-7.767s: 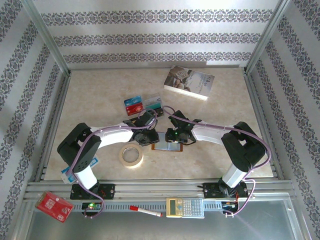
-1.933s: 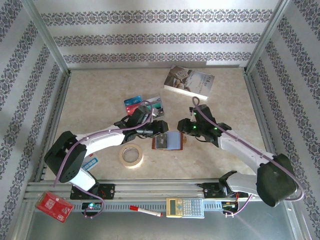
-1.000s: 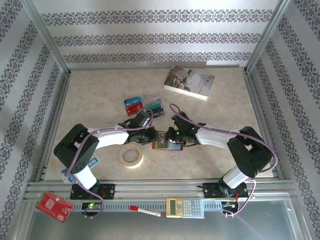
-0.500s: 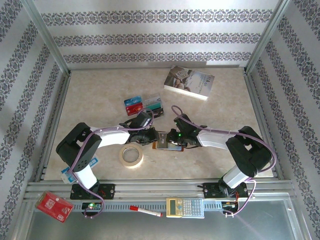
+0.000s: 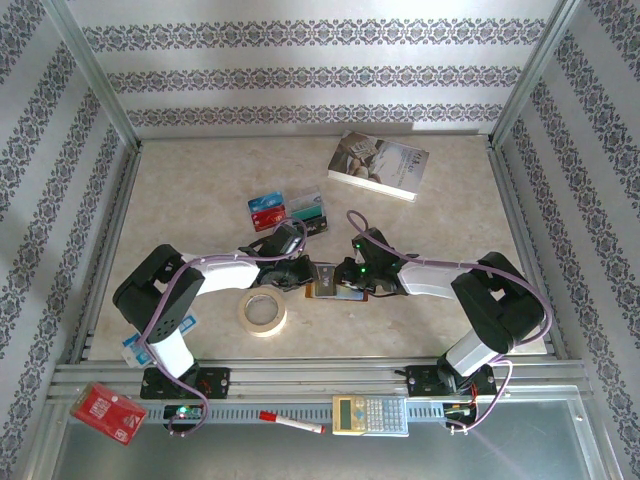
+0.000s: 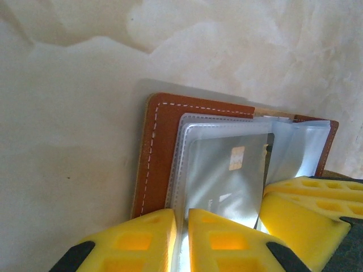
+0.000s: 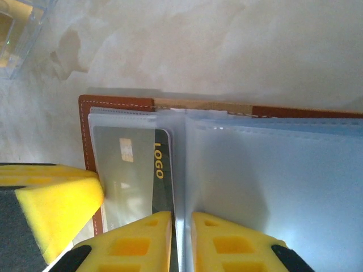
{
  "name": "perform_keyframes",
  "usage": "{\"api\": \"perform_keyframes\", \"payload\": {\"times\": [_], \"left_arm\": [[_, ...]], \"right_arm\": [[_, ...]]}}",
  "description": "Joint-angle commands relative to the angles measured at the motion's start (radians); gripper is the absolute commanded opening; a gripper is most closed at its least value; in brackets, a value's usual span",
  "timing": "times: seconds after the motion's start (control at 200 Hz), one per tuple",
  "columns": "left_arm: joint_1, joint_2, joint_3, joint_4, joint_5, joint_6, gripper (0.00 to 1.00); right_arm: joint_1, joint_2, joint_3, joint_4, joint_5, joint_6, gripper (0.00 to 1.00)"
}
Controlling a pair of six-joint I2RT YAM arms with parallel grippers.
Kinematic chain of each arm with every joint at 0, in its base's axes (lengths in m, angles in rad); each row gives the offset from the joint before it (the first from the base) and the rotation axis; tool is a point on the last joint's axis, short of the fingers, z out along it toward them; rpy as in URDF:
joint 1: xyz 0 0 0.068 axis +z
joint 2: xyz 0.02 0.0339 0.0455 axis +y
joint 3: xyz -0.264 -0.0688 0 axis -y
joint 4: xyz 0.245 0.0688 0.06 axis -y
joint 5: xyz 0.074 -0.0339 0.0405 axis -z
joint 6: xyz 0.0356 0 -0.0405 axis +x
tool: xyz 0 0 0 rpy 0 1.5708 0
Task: Take the credit cards out of the card holder
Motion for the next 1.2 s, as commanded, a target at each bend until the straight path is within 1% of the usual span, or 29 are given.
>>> {"api": "perform_keyframes", "payload": {"times": [0.0,0.15,0.36,0.505,0.734,0.824,0.924,1.059,1.194], "left_arm": [[0.005,0.046,-0.034,-0.045,-0.023,-0.009,0.17],[0.006,0.059,-0.024,-0.055,-0.013,-0.003,0.18],[0.006,0.079,-0.012,-0.071,-0.001,0.001,0.17],[0.006,0.083,-0.012,-0.081,0.001,0.004,0.17],[0.006,0.081,-0.007,-0.11,-0.013,0.012,0.17],[0.006,0.074,-0.007,-0.117,-0.021,0.015,0.19],[0.006,0.068,-0.007,-0.121,-0.03,0.017,0.23],[0.007,0.066,0.0,-0.121,-0.027,0.02,0.23],[0.007,0.073,0.01,-0.123,-0.02,0.028,0.23]], "right_arm": [[-0.007,0.004,-0.013,-0.009,-0.012,-0.059,0.21],[-0.008,0.006,-0.007,-0.013,-0.035,-0.108,0.23],[-0.007,0.022,0.006,-0.03,-0.048,-0.157,0.22],[-0.01,0.033,0.01,-0.032,-0.058,-0.168,0.2],[-0.022,0.013,-0.002,-0.027,-0.074,-0.178,0.13],[-0.036,-0.01,-0.02,-0.029,-0.059,-0.18,0.12],[-0.059,-0.039,-0.043,-0.037,-0.046,-0.191,0.11],[-0.079,-0.065,-0.057,-0.045,-0.059,-0.218,0.11],[-0.079,-0.046,-0.041,-0.042,-0.094,-0.223,0.12]]}}
